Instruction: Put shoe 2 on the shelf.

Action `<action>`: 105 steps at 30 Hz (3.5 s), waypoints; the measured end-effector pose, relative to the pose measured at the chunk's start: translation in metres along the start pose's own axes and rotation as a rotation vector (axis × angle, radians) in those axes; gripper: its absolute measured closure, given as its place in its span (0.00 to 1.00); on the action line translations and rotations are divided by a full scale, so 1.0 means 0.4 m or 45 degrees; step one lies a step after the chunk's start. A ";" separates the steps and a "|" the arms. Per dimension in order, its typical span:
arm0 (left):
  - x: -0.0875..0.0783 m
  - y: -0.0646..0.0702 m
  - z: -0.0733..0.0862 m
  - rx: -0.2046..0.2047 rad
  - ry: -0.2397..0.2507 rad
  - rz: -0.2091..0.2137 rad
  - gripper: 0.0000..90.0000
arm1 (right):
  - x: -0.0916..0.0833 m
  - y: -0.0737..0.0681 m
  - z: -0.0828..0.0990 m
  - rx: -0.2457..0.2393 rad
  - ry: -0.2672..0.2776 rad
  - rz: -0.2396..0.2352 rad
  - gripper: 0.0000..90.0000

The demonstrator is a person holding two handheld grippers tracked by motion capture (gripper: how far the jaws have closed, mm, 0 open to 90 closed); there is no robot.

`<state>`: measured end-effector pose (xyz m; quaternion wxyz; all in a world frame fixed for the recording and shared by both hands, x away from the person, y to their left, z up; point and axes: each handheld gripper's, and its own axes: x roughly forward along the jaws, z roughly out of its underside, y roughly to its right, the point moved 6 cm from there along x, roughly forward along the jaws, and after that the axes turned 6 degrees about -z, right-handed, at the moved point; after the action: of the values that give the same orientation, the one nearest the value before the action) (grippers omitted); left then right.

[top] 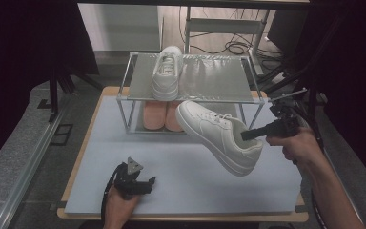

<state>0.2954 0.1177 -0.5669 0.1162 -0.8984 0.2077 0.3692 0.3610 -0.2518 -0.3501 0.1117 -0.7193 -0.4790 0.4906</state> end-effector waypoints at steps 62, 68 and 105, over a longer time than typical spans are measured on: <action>-0.001 0.002 0.000 -0.003 0.005 0.004 0.17 | 0.094 0.108 -0.368 0.481 0.666 0.080 0.93; -0.001 0.002 0.000 -0.002 0.005 0.003 0.17 | 0.125 0.116 -0.385 0.539 0.715 0.117 0.92; -0.001 0.002 0.000 0.002 0.003 0.003 0.18 | 0.216 0.049 -0.452 0.551 0.762 0.179 0.75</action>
<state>0.2946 0.1172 -0.5666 0.1161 -0.8984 0.2093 0.3683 0.5245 -0.1370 -0.3251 0.3622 -0.8217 -0.2600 0.3549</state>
